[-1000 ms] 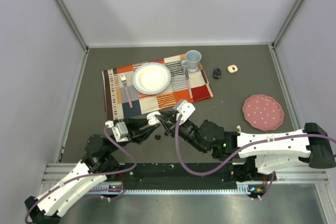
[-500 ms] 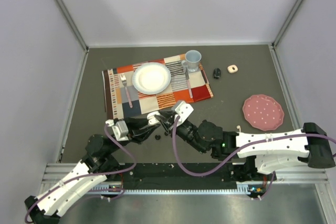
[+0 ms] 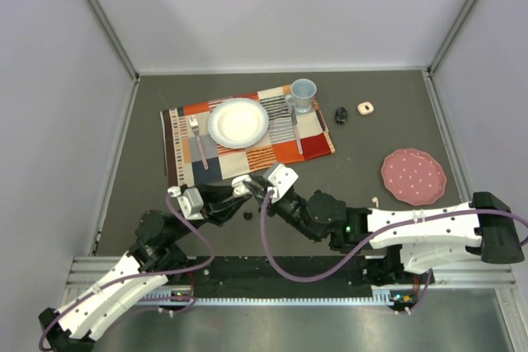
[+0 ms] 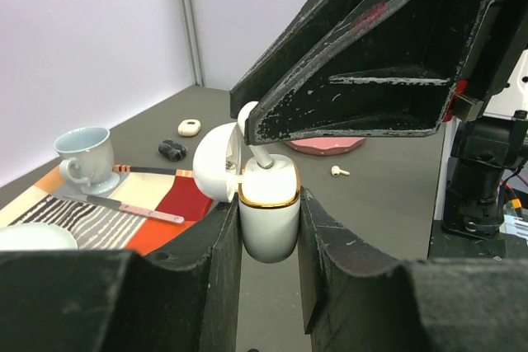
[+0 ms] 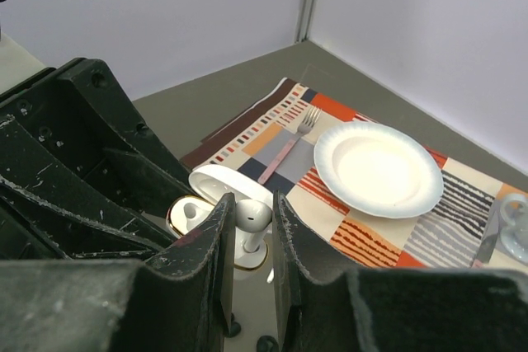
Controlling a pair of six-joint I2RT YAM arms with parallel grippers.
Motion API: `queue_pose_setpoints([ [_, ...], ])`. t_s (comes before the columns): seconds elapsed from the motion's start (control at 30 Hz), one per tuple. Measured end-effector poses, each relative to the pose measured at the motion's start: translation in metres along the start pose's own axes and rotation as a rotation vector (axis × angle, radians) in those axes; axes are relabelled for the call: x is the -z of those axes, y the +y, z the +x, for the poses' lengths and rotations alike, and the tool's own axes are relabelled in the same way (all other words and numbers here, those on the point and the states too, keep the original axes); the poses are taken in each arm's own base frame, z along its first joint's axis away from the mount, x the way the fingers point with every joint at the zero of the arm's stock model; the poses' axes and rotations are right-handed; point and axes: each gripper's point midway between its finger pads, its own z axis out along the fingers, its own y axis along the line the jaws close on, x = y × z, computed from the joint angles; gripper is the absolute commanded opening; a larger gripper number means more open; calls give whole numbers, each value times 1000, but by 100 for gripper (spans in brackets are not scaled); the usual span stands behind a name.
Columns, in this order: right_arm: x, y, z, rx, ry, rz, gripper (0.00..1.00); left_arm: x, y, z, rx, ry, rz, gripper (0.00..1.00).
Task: Insert the wireless bluetooth earbuds into the charging case
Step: Insert the right earbud into the right side groove of the charging case.
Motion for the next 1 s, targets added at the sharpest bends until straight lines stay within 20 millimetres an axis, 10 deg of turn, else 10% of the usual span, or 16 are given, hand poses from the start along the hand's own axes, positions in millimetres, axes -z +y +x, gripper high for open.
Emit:
queue_pose_setpoints([
  [1.0,2,6,4,53,14,-30,13,2,5,-3,-3,-9,-34,0],
])
